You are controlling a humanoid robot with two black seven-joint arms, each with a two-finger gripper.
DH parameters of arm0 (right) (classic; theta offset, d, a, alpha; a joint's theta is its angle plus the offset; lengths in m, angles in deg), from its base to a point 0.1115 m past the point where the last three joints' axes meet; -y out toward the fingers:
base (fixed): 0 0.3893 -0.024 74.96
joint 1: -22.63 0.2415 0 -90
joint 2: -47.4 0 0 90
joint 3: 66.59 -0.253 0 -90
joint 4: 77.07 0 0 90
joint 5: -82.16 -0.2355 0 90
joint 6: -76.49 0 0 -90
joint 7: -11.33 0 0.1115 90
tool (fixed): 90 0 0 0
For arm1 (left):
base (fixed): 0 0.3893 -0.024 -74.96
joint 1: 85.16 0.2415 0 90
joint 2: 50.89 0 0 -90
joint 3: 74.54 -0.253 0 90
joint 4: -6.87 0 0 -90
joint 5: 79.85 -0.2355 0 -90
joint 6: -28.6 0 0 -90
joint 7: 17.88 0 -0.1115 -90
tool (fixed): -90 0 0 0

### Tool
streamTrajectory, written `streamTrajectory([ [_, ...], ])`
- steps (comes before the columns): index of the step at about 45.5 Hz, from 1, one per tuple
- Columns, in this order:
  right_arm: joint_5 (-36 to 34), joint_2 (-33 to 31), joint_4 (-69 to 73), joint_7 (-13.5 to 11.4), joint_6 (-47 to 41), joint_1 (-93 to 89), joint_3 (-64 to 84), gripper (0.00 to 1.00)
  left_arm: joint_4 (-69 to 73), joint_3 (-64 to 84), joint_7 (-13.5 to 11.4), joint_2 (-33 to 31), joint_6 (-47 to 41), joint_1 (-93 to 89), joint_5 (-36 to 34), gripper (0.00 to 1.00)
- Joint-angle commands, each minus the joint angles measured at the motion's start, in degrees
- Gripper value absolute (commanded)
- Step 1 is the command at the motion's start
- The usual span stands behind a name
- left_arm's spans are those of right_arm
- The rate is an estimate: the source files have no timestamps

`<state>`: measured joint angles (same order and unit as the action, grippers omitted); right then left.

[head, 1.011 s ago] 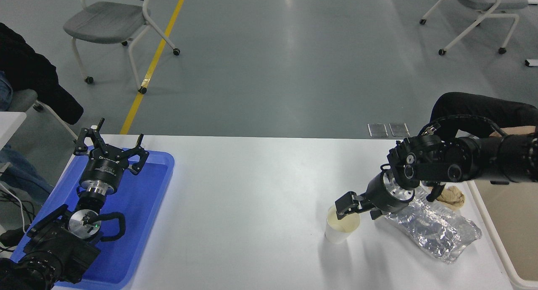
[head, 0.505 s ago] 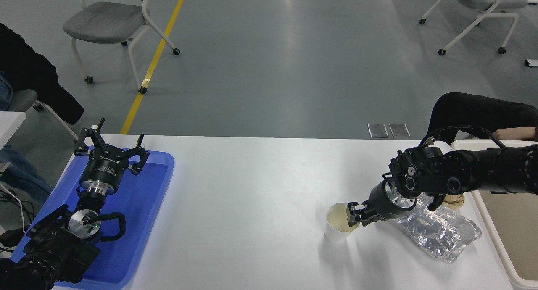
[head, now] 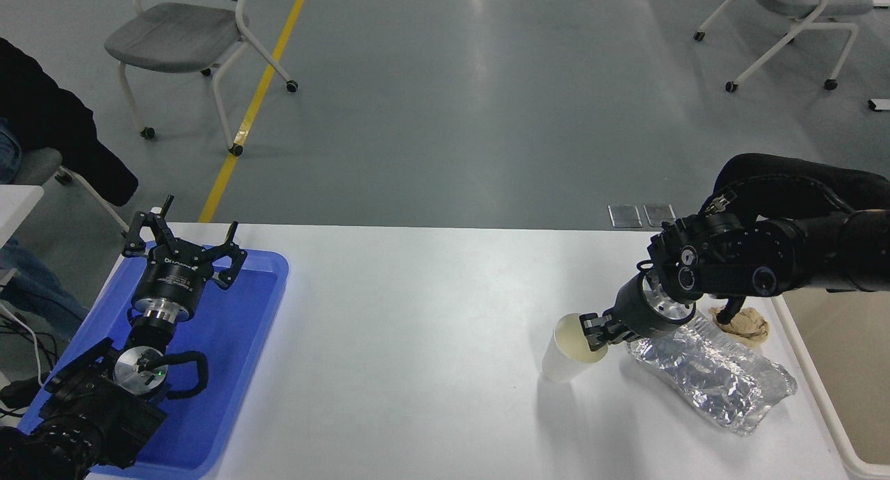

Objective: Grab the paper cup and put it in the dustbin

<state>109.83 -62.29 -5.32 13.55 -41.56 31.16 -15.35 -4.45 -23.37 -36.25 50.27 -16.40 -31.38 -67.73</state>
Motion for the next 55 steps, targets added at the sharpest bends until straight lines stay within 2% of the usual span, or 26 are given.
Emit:
streamTrajectory([
  [1,-4.56,-1.5,13.14,-0.37,-3.07,22.65,8.26,0.0,-0.01,0.06,0.0,0.08,0.0,0.01,0.0,1.0],
  [11,-10.45,-0.53,17.98,-0.72,-8.07,37.08,10.46,0.0,-0.01,0.06,0.0,0.09,0.0,0.01,0.0,1.0],
  [18,-10.54,-0.44,18.16,-1.86,-9.83,40.78,11.34,0.0,-0.01,0.06,0.0,0.09,0.0,0.01,0.0,1.0],
  [29,-10.36,-0.44,18.16,-1.95,-10.89,42.45,14.5,0.0,-0.01,0.06,0.0,0.09,0.0,0.01,0.0,1.0],
  [39,-7.3,-2.37,17.46,-2.04,-10.8,42.54,21.97,0.0,-0.01,0.06,0.0,0.09,0.0,0.1,0.0,1.0],
  [44,-1.41,-8.34,15.88,-1.6,-10.36,42.19,24.78,0.0,-0.01,0.06,0.0,0.09,0.0,0.1,0.0,1.0],
  [49,7.9,-20.2,12.1,-1.43,-10.71,40.7,25.58,0.0,-0.01,-0.02,-0.09,0.09,0.0,0.01,0.0,1.0],
  [55,15.46,-30.13,6.92,-1.43,-10.89,37.8,25.14,0.0,0.16,-0.02,-0.09,0.09,0.0,0.01,0.0,1.0],
])
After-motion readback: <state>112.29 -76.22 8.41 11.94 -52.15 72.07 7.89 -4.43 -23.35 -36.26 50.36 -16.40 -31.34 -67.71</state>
